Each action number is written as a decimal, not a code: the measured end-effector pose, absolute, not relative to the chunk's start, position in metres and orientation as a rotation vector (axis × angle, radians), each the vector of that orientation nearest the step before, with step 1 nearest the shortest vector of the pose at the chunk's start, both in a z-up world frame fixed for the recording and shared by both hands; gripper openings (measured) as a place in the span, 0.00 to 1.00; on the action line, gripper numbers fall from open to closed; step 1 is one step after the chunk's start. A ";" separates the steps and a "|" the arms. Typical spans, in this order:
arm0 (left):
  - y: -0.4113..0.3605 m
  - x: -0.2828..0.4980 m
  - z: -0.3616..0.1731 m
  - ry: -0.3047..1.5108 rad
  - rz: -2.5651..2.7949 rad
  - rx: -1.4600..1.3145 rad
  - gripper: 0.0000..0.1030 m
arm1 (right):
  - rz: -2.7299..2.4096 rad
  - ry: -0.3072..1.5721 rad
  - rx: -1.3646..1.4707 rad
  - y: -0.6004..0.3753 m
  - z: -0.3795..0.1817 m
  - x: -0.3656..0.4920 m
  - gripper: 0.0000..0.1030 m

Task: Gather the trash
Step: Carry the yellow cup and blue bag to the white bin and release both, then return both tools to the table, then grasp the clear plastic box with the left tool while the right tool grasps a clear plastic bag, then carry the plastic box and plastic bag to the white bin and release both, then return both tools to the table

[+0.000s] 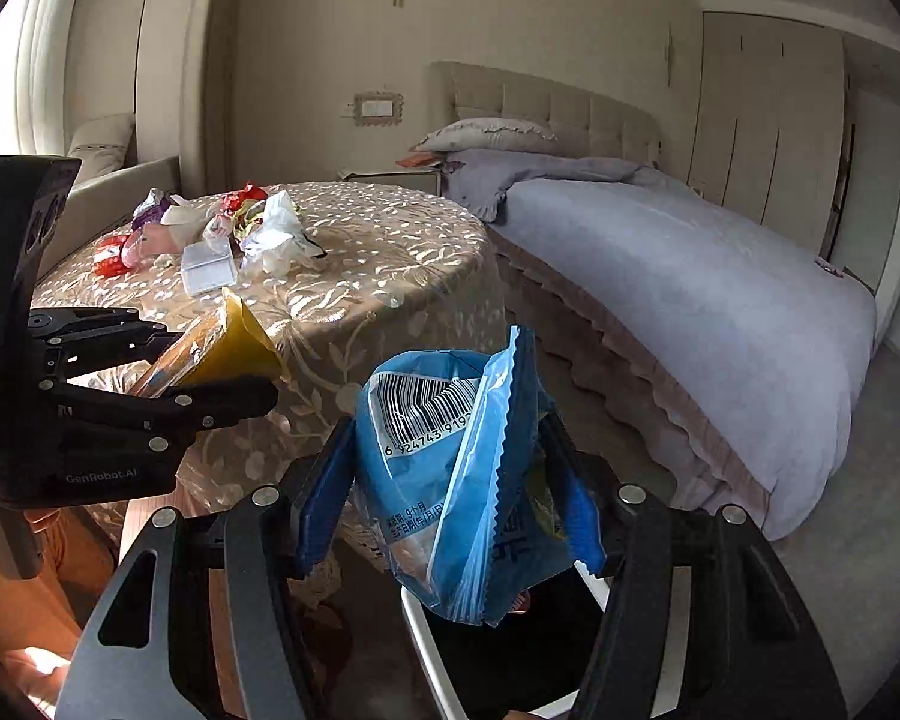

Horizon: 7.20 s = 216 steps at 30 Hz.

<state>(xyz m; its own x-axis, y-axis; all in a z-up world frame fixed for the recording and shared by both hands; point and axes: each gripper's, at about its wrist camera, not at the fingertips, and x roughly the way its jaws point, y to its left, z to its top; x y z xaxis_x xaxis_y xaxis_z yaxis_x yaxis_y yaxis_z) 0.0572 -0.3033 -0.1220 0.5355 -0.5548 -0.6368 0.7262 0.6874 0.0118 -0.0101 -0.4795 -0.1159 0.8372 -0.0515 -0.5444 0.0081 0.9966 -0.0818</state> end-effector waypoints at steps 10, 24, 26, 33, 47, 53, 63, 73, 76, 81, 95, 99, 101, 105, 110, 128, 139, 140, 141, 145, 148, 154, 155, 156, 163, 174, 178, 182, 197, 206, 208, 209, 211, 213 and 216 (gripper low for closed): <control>-0.405 0.064 -0.210 0.755 -1.035 0.513 0.44 | -0.071 0.788 -0.022 -0.542 -0.195 -0.021 0.60; -0.438 0.095 -0.260 0.871 -1.089 0.563 0.96 | -0.141 0.930 0.016 -0.578 -0.252 -0.003 0.96; -0.437 0.093 -0.253 0.858 -1.088 0.552 0.96 | -0.145 0.912 0.018 -0.577 -0.246 -0.002 0.96; -0.419 0.088 -0.209 0.773 -1.039 0.476 0.95 | -0.103 0.822 0.054 -0.578 -0.209 -0.001 0.96; -0.347 0.074 -0.111 0.574 -0.846 0.375 0.95 | 0.000 0.557 0.036 -0.530 -0.119 -0.006 0.96; -0.303 0.087 -0.088 0.520 -0.654 0.366 0.95 | 0.102 0.462 0.006 -0.488 -0.094 0.020 0.96; -0.220 0.141 -0.079 0.556 -0.416 0.268 0.95 | 0.238 0.418 -0.064 -0.419 -0.072 0.088 0.96; -0.172 0.208 -0.097 0.720 -0.240 0.006 0.95 | 0.250 0.474 -0.070 -0.390 -0.060 0.169 0.96; -0.175 0.224 -0.104 0.750 -0.212 0.002 0.95 | 0.258 0.490 -0.072 -0.382 -0.059 0.191 0.96; -0.168 0.251 -0.112 0.852 -0.204 -0.078 0.95 | 0.272 0.558 -0.045 -0.372 -0.061 0.234 0.96; -0.146 0.254 -0.119 0.911 -0.229 -0.031 0.74 | 0.393 0.843 0.058 -0.361 -0.105 0.291 0.67; -0.141 0.238 -0.117 0.898 -0.246 0.008 0.66 | 0.400 0.823 0.012 -0.353 -0.101 0.273 0.55; -0.139 0.229 -0.117 0.885 -0.242 0.035 0.66 | 0.397 0.814 -0.015 -0.352 -0.100 0.262 0.54; -0.132 0.217 -0.113 0.882 -0.278 0.006 0.65 | 0.387 0.789 -0.031 -0.354 -0.096 0.243 0.49; -0.133 0.202 -0.100 0.839 -0.296 0.029 0.65 | 0.376 0.763 0.001 -0.363 -0.086 0.227 0.44; -0.138 0.155 -0.081 0.755 -0.337 0.068 0.62 | 0.320 0.683 0.011 -0.384 -0.064 0.155 0.43; -0.145 0.148 -0.080 0.768 -0.393 0.079 0.28 | 0.302 0.649 0.027 -0.391 -0.052 0.132 0.43; -0.144 0.148 -0.083 0.760 -0.394 0.074 0.29 | 0.301 0.648 0.026 -0.391 -0.052 0.130 0.43; -0.144 0.147 -0.083 0.760 -0.395 0.071 0.29 | 0.300 0.648 0.024 -0.391 -0.052 0.129 0.43; -0.146 0.144 -0.082 0.762 -0.402 0.069 0.28 | 0.288 0.639 0.011 -0.391 -0.049 0.125 0.43; -0.153 0.138 -0.070 0.737 -0.427 0.080 0.28 | 0.280 0.624 0.011 -0.394 -0.044 0.119 0.43; -0.182 0.121 -0.046 0.680 -0.506 0.132 0.28 | 0.216 0.571 -0.009 -0.414 -0.030 0.092 0.43; -0.189 0.117 -0.043 0.668 -0.521 0.143 0.28 | 0.202 0.567 -0.015 -0.420 -0.029 0.086 0.43; -0.198 0.113 -0.040 0.654 -0.535 0.156 0.28 | 0.187 0.564 -0.021 -0.426 -0.028 0.079 0.43; -0.267 0.094 -0.052 0.629 -0.665 0.227 0.28 | 0.068 0.612 -0.061 -0.474 -0.052 0.034 0.44; -0.381 0.062 -0.137 0.717 -0.872 0.452 0.28 | 0.001 0.806 -0.095 -0.529 -0.157 -0.014 0.45; -0.410 0.059 -0.175 0.762 -0.921 0.548 0.28 | -0.001 0.894 -0.065 -0.542 -0.197 -0.015 0.45; -0.428 0.065 -0.209 0.815 -0.957 0.610 0.29 | 0.002 0.964 -0.020 -0.556 -0.227 -0.007 0.45; -0.454 0.086 -0.266 0.901 -1.083 0.643 0.95 | 0.038 1.077 -0.060 -0.571 -0.277 0.013 0.96; -0.442 0.078 -0.243 0.858 -1.073 0.624 0.95 | 0.018 1.047 -0.066 -0.570 -0.263 0.011 0.96; -0.437 0.075 -0.231 0.830 -1.072 0.607 0.95 | 0.017 1.026 -0.071 -0.567 -0.255 0.010 0.96; -0.435 0.073 -0.225 0.820 -1.071 0.599 0.95 | 0.017 1.014 -0.073 -0.566 -0.250 0.009 0.96; -0.429 0.069 -0.212 0.791 -1.065 0.580 0.95 | 0.018 0.987 -0.074 -0.562 -0.240 0.007 0.96; -0.423 0.066 -0.200 0.765 -1.053 0.570 0.95 | 0.020 0.956 -0.078 -0.558 -0.228 0.006 0.96; -0.412 0.061 -0.183 0.714 -1.018 0.553 0.95 | 0.025 0.913 -0.086 -0.551 -0.211 0.005 0.96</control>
